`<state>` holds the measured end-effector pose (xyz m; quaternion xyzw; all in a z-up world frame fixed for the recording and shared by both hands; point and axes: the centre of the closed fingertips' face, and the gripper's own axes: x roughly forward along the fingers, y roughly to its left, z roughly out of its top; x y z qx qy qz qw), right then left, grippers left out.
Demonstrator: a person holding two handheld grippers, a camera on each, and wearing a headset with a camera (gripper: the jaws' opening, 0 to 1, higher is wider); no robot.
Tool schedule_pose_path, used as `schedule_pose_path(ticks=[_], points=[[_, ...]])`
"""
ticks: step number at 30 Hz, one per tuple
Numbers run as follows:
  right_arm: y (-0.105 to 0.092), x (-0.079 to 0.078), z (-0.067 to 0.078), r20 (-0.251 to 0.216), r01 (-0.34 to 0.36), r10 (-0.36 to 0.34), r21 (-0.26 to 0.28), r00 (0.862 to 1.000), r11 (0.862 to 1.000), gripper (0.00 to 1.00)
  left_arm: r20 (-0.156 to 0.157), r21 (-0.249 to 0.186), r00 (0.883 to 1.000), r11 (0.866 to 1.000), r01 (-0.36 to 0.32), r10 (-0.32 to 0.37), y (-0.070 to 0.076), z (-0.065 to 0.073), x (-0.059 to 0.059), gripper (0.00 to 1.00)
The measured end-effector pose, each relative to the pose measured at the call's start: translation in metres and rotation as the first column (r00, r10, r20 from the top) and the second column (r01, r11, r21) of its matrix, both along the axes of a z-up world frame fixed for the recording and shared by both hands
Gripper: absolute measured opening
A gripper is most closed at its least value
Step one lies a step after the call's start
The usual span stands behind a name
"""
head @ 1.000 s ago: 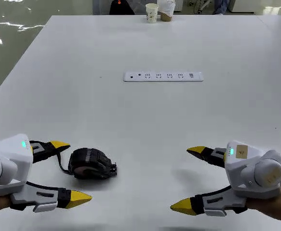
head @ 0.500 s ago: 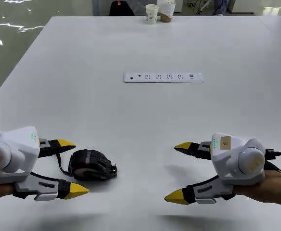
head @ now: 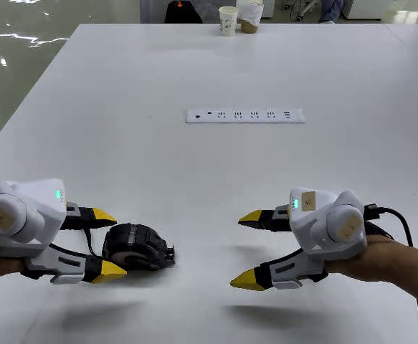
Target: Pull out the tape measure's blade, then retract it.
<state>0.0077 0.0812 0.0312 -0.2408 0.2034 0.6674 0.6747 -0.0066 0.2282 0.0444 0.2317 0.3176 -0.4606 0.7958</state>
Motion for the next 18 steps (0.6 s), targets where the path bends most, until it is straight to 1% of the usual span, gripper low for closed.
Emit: schedule_pose_path(ticks=[3, 8, 14, 18], points=[[0.008, 0.000, 0.000, -0.003, -0.022, 0.022, -0.003, 1.000, 1.000, 0.51, -0.001, 0.008, 1.000, 1.000, 0.010, -0.010, 0.001, 0.000, 0.003, 0.41], [0.019, 0.002, -0.003, -0.005, -0.055, 0.055, -0.014, 0.998, 0.998, 0.47, -0.018, 0.031, 0.999, 0.999, 0.039, -0.038, 0.004, -0.002, 0.005, 0.35], [0.033, 0.002, -0.007, -0.010, -0.092, 0.092, -0.024, 0.996, 0.995, 0.43, -0.031, 0.050, 0.997, 0.996, 0.071, -0.070, 0.004, -0.004, 0.007, 0.32], [0.041, 0.002, -0.010, -0.013, -0.115, 0.114, -0.031, 0.993, 0.993, 0.39, -0.051, 0.057, 0.994, 0.993, 0.101, -0.098, 0.004, -0.005, 0.007, 0.30]])
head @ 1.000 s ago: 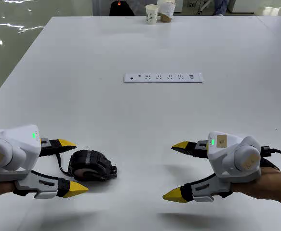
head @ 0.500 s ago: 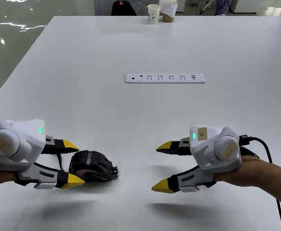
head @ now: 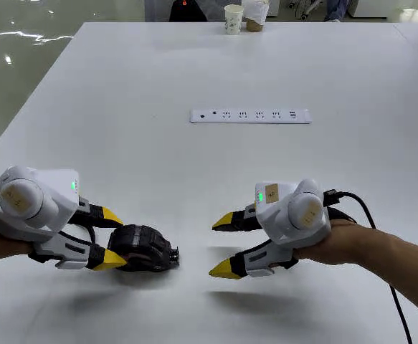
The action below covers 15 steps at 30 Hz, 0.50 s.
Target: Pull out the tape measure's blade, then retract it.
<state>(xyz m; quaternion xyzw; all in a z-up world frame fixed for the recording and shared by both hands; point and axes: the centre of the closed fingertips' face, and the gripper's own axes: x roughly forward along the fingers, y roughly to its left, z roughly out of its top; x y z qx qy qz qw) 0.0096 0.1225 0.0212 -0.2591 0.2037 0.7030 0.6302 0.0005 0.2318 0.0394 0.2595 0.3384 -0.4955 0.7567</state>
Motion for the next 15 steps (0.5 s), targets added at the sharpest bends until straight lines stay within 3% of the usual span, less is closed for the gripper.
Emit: schedule_pose_path(ticks=[15], points=[[0.030, -0.002, -0.013, -0.022, -0.053, 0.052, -0.023, 0.998, 0.998, 0.30, -0.065, 0.031, 0.995, 0.997, 0.077, -0.075, -0.001, -0.008, -0.003, 0.26]])
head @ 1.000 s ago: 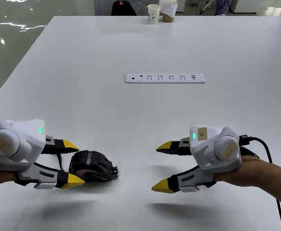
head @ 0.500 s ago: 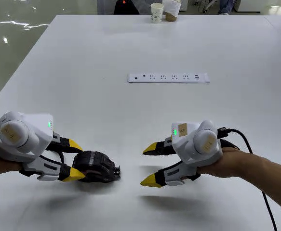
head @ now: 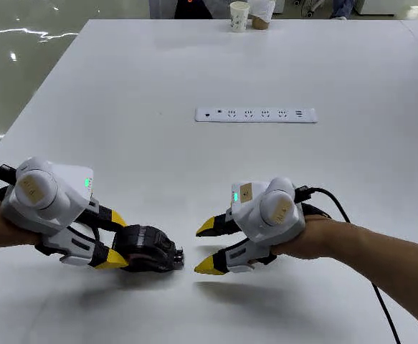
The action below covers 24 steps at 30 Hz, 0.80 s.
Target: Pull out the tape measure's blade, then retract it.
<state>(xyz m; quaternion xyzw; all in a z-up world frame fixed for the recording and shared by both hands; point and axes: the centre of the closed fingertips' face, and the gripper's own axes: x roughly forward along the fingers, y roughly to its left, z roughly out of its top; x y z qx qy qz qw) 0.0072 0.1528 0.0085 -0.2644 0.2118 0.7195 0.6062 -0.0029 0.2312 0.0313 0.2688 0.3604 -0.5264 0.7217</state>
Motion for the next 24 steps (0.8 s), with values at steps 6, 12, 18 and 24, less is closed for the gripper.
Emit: schedule_pose_path(ticks=[6, 12, 18, 24], points=[[0.007, -0.004, -0.007, -0.009, -0.026, 0.026, -0.019, 1.000, 0.999, 0.28, -0.003, -0.003, 1.000, 1.000, 0.015, -0.015, -0.001, -0.002, 0.000, 0.25], [0.015, -0.004, -0.011, -0.012, -0.039, 0.039, -0.028, 0.999, 0.999, 0.25, 0.002, -0.010, 1.000, 1.000, 0.022, -0.022, -0.001, -0.002, 0.000, 0.24], [0.020, -0.003, -0.016, -0.007, -0.043, 0.043, -0.039, 0.999, 0.998, 0.17, -0.001, -0.021, 1.000, 1.000, 0.015, -0.015, 0.000, -0.001, 0.000, 0.23], [0.023, -0.004, -0.020, -0.003, -0.046, 0.046, -0.050, 0.999, 0.998, 0.15, -0.006, -0.022, 1.000, 1.000, 0.009, -0.009, 0.000, -0.002, 0.000, 0.23]])
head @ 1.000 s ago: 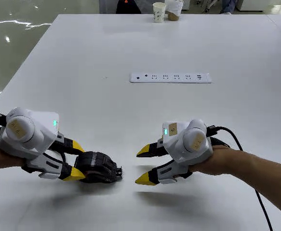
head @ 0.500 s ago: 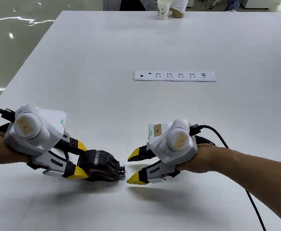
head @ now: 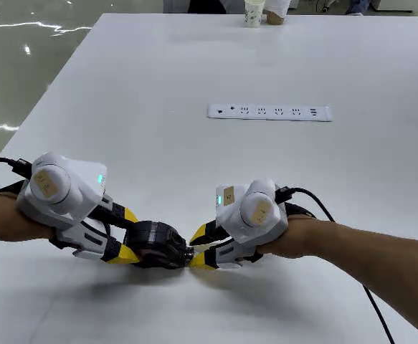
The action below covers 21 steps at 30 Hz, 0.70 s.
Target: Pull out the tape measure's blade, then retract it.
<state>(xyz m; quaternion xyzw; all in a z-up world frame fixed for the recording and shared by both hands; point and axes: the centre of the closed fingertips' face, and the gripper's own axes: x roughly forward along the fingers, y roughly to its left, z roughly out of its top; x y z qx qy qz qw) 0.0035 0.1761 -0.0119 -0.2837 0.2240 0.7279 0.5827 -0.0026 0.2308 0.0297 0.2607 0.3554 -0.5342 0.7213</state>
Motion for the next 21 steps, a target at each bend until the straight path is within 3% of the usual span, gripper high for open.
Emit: schedule_pose_path(ticks=[11, 21], points=[[0.0015, -0.0004, -0.0035, 0.017, -0.003, 0.003, -0.006, 1.000, 1.000, 0.11, -0.010, -0.007, 1.000, 1.000, -0.013, 0.013, 0.0005, -0.0005, -0.0002, 0.23], [0.0012, 0.0002, -0.0031, 0.065, -0.032, 0.033, -0.015, 0.997, 0.999, 0.09, -0.013, -0.010, 1.000, 1.000, -0.024, 0.024, 0.0008, -0.0003, -0.0008, 0.23]])
